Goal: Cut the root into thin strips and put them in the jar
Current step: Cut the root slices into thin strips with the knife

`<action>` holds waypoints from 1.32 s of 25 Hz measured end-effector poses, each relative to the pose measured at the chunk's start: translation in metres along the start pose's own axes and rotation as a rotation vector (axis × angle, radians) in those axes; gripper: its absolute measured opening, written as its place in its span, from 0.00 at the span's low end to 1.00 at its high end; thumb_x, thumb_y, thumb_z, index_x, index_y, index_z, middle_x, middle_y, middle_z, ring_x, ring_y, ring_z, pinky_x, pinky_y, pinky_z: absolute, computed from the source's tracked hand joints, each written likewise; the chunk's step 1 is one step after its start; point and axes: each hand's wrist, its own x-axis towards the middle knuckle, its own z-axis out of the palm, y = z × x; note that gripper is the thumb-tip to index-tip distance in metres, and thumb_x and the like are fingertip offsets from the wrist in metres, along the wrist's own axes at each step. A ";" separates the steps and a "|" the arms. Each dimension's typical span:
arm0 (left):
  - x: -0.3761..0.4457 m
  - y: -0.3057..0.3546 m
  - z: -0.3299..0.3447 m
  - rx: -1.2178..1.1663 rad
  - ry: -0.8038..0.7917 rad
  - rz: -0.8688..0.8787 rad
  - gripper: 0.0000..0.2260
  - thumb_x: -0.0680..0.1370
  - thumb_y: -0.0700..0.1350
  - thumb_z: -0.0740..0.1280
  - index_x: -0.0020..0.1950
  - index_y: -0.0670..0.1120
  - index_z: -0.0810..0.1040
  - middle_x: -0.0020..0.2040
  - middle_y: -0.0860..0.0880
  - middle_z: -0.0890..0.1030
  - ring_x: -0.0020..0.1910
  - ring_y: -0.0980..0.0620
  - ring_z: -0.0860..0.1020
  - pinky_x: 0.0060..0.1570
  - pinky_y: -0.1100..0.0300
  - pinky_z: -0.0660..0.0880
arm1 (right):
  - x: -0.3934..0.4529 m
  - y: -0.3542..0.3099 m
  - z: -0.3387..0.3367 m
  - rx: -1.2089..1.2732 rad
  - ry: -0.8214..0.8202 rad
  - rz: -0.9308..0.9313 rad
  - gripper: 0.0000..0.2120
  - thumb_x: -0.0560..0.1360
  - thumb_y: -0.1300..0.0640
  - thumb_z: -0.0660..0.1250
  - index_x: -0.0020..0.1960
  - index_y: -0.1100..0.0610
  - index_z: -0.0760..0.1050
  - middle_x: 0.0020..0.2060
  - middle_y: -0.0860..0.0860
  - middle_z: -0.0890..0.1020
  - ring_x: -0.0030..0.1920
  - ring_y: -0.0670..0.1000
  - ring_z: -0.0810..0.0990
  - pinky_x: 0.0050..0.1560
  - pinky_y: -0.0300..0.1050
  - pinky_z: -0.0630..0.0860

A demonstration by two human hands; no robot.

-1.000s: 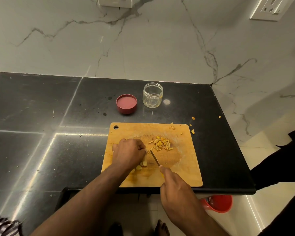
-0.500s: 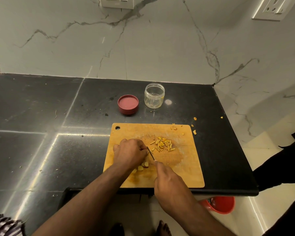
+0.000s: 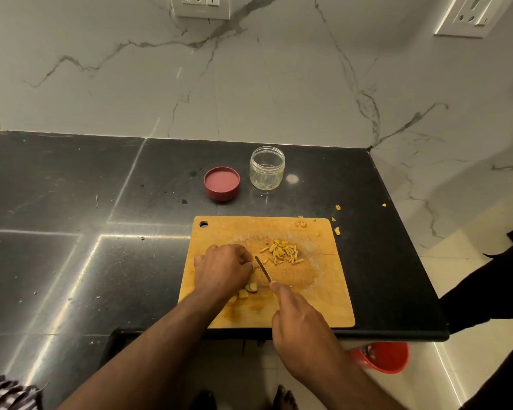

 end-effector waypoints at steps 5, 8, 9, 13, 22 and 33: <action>-0.001 0.002 -0.001 -0.002 -0.001 -0.023 0.06 0.78 0.52 0.68 0.50 0.58 0.84 0.48 0.61 0.82 0.56 0.54 0.73 0.51 0.51 0.63 | 0.013 -0.004 0.006 -0.026 -0.029 0.008 0.22 0.81 0.58 0.53 0.75 0.49 0.57 0.64 0.51 0.74 0.57 0.52 0.76 0.55 0.46 0.74; 0.001 0.002 -0.001 0.004 -0.016 -0.036 0.06 0.77 0.52 0.67 0.48 0.58 0.84 0.47 0.61 0.82 0.56 0.54 0.73 0.51 0.50 0.64 | 0.012 -0.003 0.006 -0.031 -0.052 0.016 0.23 0.81 0.59 0.53 0.75 0.49 0.57 0.64 0.51 0.73 0.57 0.52 0.76 0.55 0.46 0.75; 0.001 0.002 -0.001 0.007 -0.016 -0.038 0.06 0.77 0.52 0.67 0.48 0.58 0.84 0.46 0.61 0.82 0.56 0.53 0.73 0.51 0.50 0.64 | 0.009 -0.002 0.006 -0.033 -0.056 0.012 0.23 0.81 0.58 0.52 0.75 0.49 0.56 0.63 0.51 0.73 0.57 0.52 0.76 0.56 0.46 0.75; 0.002 0.001 -0.001 0.006 -0.023 -0.034 0.05 0.77 0.52 0.67 0.47 0.58 0.83 0.47 0.61 0.82 0.56 0.53 0.72 0.52 0.49 0.64 | -0.012 0.005 0.003 -0.006 -0.073 0.004 0.23 0.82 0.56 0.51 0.75 0.47 0.55 0.62 0.50 0.73 0.56 0.52 0.76 0.56 0.49 0.75; -0.001 0.000 -0.002 0.004 -0.011 -0.028 0.05 0.77 0.51 0.67 0.49 0.58 0.83 0.47 0.61 0.82 0.58 0.53 0.72 0.52 0.50 0.62 | -0.001 -0.001 -0.002 0.012 0.000 -0.018 0.23 0.82 0.54 0.51 0.76 0.46 0.56 0.67 0.47 0.71 0.60 0.47 0.75 0.56 0.40 0.72; 0.002 -0.004 -0.003 -0.019 -0.027 -0.027 0.03 0.78 0.54 0.68 0.47 0.59 0.82 0.47 0.61 0.81 0.58 0.54 0.71 0.53 0.49 0.63 | -0.007 0.012 -0.001 0.031 0.011 -0.001 0.22 0.83 0.53 0.52 0.76 0.45 0.55 0.65 0.45 0.72 0.58 0.46 0.76 0.56 0.42 0.74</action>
